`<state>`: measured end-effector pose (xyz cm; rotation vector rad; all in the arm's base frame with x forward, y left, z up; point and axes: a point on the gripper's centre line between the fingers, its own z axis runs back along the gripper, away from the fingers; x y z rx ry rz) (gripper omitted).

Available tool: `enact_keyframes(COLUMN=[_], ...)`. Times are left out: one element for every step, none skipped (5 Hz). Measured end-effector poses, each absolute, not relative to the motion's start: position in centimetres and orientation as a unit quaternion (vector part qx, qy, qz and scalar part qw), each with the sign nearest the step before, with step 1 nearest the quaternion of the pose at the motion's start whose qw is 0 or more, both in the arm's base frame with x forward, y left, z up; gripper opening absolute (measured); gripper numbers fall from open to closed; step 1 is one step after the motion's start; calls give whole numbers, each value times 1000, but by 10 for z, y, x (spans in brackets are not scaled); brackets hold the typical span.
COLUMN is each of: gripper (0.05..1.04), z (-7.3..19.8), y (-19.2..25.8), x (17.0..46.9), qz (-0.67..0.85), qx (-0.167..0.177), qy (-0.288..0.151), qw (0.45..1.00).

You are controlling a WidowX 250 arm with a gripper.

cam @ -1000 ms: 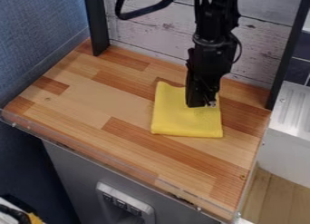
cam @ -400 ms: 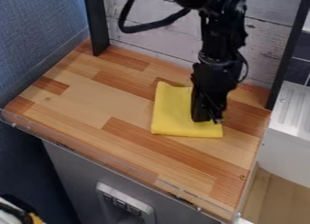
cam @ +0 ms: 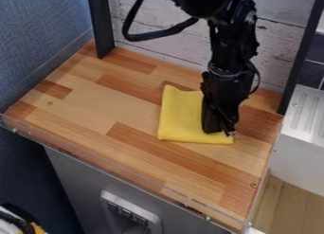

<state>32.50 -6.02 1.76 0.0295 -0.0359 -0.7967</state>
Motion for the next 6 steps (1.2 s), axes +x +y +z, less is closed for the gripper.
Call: enact_keyframes(gripper=[63,63,105,258,514,804], z=[17,13,12,21,34,45], y=[-67,-72,-77,-81,-67,-32], x=[326,327,326,327,335,343], qz=[-356,-299,-236,-180,-136,-87], qx=[10,5,0,-6,-9,-12], qy=[-25,-28,-26,-9,5,16], qw=[934,954,971,984,991,996])
